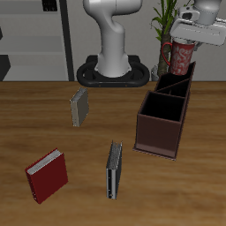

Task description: Place the red mug into the left desk caddy's left compartment

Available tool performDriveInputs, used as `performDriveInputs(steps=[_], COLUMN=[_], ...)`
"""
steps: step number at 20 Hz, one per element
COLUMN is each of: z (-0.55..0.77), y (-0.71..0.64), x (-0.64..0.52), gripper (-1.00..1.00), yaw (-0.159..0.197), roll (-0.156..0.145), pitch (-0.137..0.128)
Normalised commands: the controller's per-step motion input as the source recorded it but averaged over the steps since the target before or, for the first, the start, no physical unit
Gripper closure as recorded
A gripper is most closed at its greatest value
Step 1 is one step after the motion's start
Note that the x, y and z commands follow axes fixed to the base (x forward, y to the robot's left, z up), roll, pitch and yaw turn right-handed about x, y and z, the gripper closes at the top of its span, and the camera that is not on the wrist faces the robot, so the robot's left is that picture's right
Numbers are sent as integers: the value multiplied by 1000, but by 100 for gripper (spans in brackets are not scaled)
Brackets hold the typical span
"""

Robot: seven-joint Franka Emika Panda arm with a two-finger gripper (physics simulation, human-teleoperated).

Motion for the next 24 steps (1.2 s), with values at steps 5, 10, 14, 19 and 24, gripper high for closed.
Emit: performDriveInputs(steps=[5,10,14,19,24], z=[-111,-121,-296,-275,-61], y=[-18,-130,6,203,99], x=[-119,98,113,-30,-42], gripper=[100,100,100,100,100], yaw=[-1,-28,-10,24,-2], roll=[11,-31,-21,37,25], pitch=[19,16,42,33,4])
